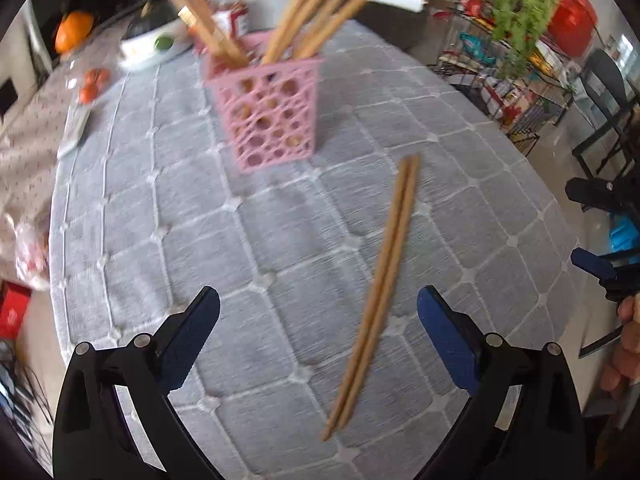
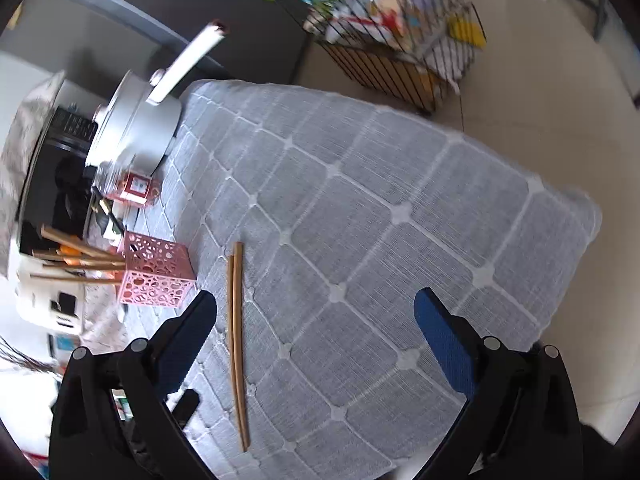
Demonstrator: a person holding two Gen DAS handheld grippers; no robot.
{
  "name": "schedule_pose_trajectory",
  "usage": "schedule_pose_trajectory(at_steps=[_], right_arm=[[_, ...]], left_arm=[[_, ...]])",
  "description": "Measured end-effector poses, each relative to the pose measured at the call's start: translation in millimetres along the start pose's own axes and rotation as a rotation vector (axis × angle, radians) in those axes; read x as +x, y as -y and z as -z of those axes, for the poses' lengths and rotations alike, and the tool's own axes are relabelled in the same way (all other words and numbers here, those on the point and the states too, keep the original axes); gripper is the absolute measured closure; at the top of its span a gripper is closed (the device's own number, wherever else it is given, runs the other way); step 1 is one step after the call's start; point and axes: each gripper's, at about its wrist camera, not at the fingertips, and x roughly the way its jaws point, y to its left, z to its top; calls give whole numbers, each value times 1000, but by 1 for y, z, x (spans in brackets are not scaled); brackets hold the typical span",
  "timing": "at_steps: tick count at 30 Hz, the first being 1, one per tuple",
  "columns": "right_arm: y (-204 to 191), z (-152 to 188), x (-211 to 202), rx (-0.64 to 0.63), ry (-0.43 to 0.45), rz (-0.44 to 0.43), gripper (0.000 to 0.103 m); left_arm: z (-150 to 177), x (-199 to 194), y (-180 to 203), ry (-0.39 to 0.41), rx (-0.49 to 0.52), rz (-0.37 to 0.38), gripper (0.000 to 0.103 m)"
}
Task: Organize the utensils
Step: 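Grasp a chopstick from the last pair with the left gripper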
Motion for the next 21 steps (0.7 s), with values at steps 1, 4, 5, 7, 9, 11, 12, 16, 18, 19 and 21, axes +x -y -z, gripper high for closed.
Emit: schedule_pose_trajectory(at_steps=[1, 4, 5, 7, 9, 11, 12, 16, 18, 19, 21], right_arm=[[5, -1, 0, 23, -13, -10, 7], [18, -4, -2, 65, -38, -44, 7], [19, -6, -2, 71, -43, -50, 7], [26, -9, -5, 90, -50, -61, 7], [32, -11, -7, 112, -59, -78, 7], [36, -15, -8, 138, -71, -102, 7], [38, -16, -8, 146, -78, -111, 7], [43, -18, -10, 168, -98, -143, 7], [43, -20, -12, 170, -104, -156, 7], [43, -20, -12, 171, -108, -161, 7], [43, -21, -11, 171, -119, -174, 7]], left_arm=[[-2, -1, 10, 39, 33, -30, 13], [-10, 4, 30, 111, 88, -133, 39], [-14, 7, 31, 109, 87, -138, 50], [-25, 22, 38, 75, 82, -122, 57], [-32, 29, 49, 63, 97, -121, 58], [-42, 34, 61, 60, 141, -145, 63], [-47, 37, 65, 56, 155, -152, 64], [-65, 52, 69, 18, 190, -173, 70], [-71, 61, 69, -11, 199, -172, 70], [-72, 63, 69, -25, 204, -169, 69], [-74, 67, 71, -34, 227, -173, 70]])
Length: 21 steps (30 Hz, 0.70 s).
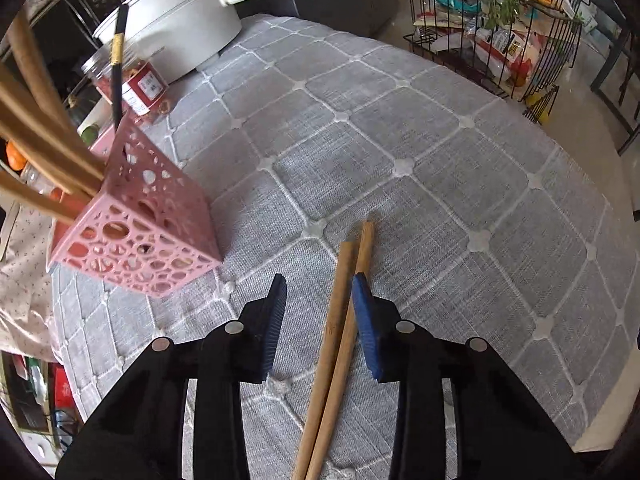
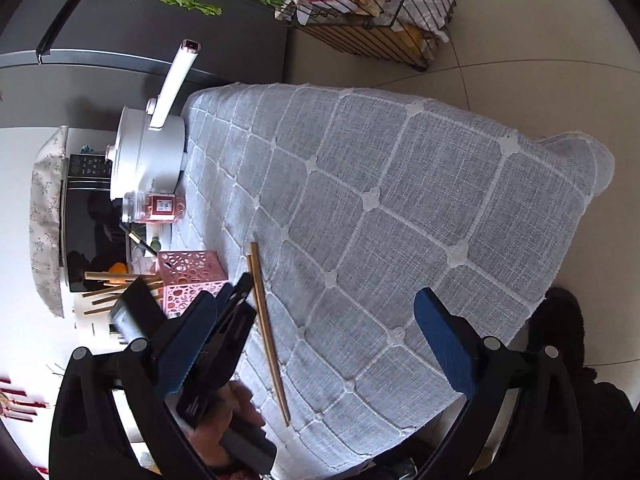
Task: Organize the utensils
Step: 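Grasp a chopstick from the last pair with the left gripper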
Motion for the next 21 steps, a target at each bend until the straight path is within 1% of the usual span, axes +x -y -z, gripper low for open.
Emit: schedule_pose_trajectory(at_steps=[3, 4, 5, 6, 7, 8, 9, 10, 11, 12, 13, 14, 16, 18, 21], right_arm=[[0, -1, 0, -6, -5, 1, 7], [0, -1, 0, -7, -5, 3, 7], [0, -1, 0, -7, -3, 9, 7], [1, -2, 0, -5, -3, 11, 7], [2, -3, 1, 3, -1, 17, 7], [4, -3, 1, 12, 0, 20, 7], [5, -4, 2, 19, -2, 22, 7], [7, -5, 3, 25, -9, 22, 7], [8, -6, 5, 28, -17, 19, 7], [10, -7, 6, 36, -25, 18, 7], [12, -8, 7, 46, -30, 17, 7], [13, -8, 8, 52, -33, 14, 7], [14, -8, 7, 56, -33, 9, 7], [12, -9, 5, 51, -23, 9, 7], [9, -8, 8, 38, -38, 6, 7]], left_arm=[[-7, 2, 4, -28, 42, 10, 72], [-10, 4, 6, -61, 60, 42, 73], [-10, 11, 9, -132, 73, 78, 78], [-12, 14, 12, -142, 97, 78, 78], [-13, 18, 13, -147, 100, 77, 78], [-13, 23, 13, -164, 88, 90, 84], [-14, 30, 10, -187, 56, 131, 87], [-13, 36, 7, -198, 30, 151, 87], [-13, 40, 5, -201, 14, 168, 87], [-11, 45, 1, -196, -6, 209, 87], [-9, 48, -1, -196, -19, 233, 85], [-6, 50, -4, -189, -35, 247, 84], [-3, 52, -3, -160, -18, 212, 84], [-1, 56, 2, -151, 6, 188, 84], [-1, 61, 9, -135, 21, 188, 84]])
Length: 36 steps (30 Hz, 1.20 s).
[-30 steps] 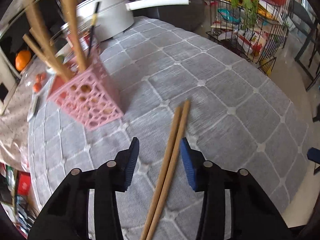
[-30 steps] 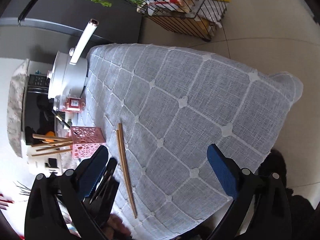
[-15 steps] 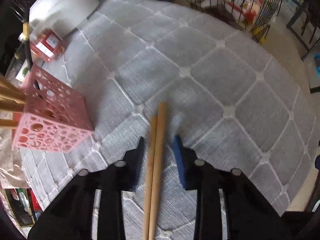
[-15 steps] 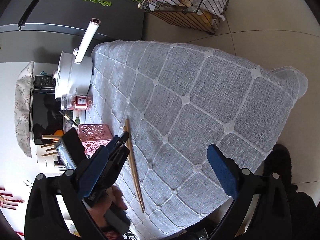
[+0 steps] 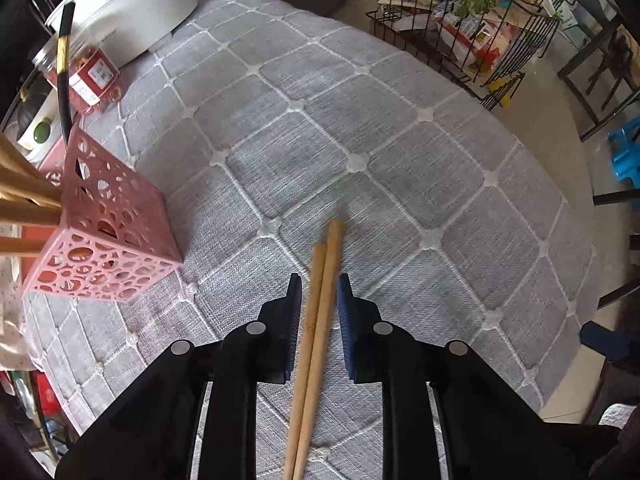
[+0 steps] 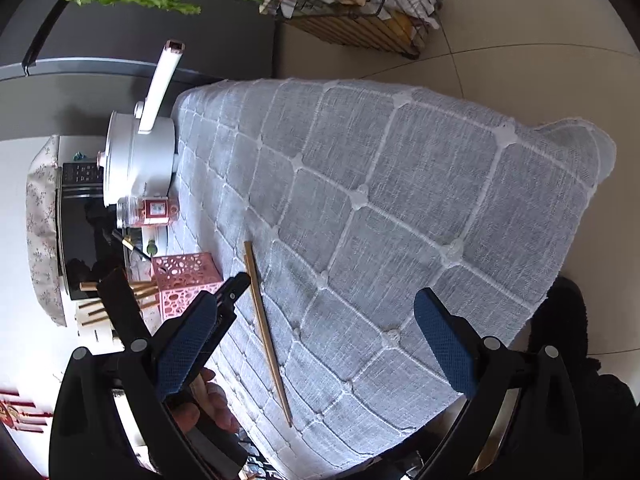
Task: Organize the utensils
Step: 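Grasp a chopstick from the last pair with the left gripper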
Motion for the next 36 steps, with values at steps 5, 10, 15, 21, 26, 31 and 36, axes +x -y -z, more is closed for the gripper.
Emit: schedule_pose_trajectory(at_steps=[5, 10, 15, 21, 26, 31, 36], right_arm=[[-1, 1, 2, -10, -10, 6, 7], [1, 0, 1, 1, -7, 3, 7], [0, 1, 4, -6, -21, 5, 7], [-1, 1, 7, -6, -27, 8, 7], [0, 1, 9, -3, -41, 7, 7], [-1, 1, 12, -6, -48, 13, 7], [-3, -1, 18, -20, -42, 45, 7]], left_arm=[[-5, 19, 5, -25, 17, -54, 84], [-5, 44, 2, -59, 2, -54, 83], [-10, 56, 0, -48, -9, -46, 83], [-15, 65, -1, -58, -1, -65, 83], [-15, 73, 0, -103, 12, -57, 84], [-17, 67, 16, -130, 68, -55, 97], [-16, 69, 21, -104, 66, -56, 97]])
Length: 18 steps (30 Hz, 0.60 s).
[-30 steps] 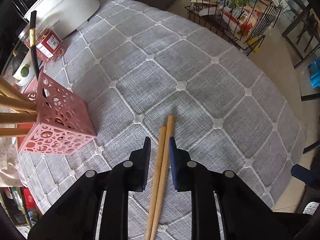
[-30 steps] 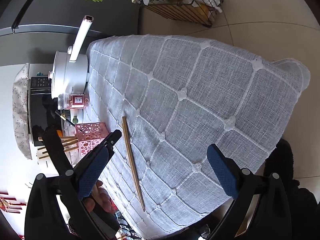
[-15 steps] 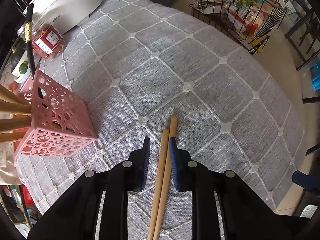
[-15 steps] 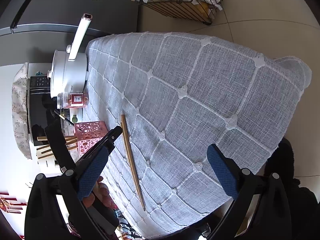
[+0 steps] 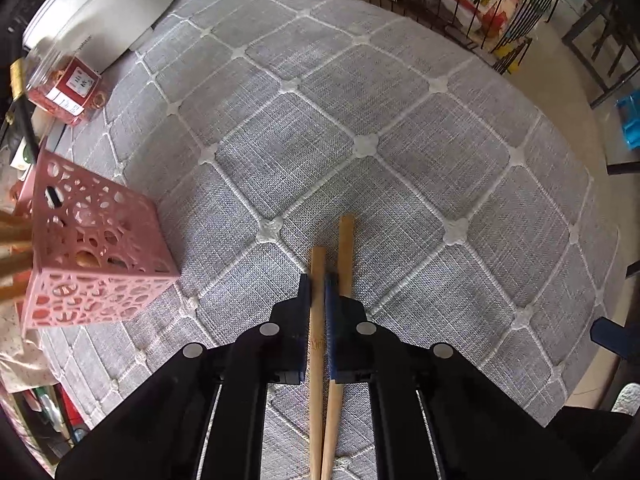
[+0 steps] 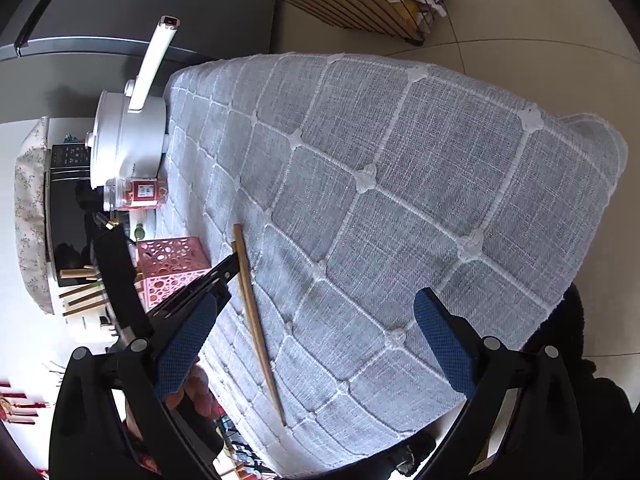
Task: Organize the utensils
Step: 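Grasp the last chopstick with the right gripper while the left gripper holds its chopstick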
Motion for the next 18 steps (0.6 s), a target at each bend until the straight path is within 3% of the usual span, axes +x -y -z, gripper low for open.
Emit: schedule_pose_trajectory(at_steps=[5, 8, 13, 16, 18], right_arm=[[-20, 2, 14, -59, 2, 23, 7], [-48, 10, 31, -169, 0, 75, 7], [-91, 20, 66, -300, 18, 166, 8], [-107, 18, 95, -317, 2, 228, 18], [-117, 17, 114, -328, -17, 264, 30]], left_arm=[[44, -32, -5, 160, -46, 86, 97], [86, -63, -6, 271, -69, 103, 97], [127, -114, -42, 392, -132, 115, 97], [147, -141, -63, 470, -188, 133, 97], [154, -154, -78, 517, -223, 146, 97]])
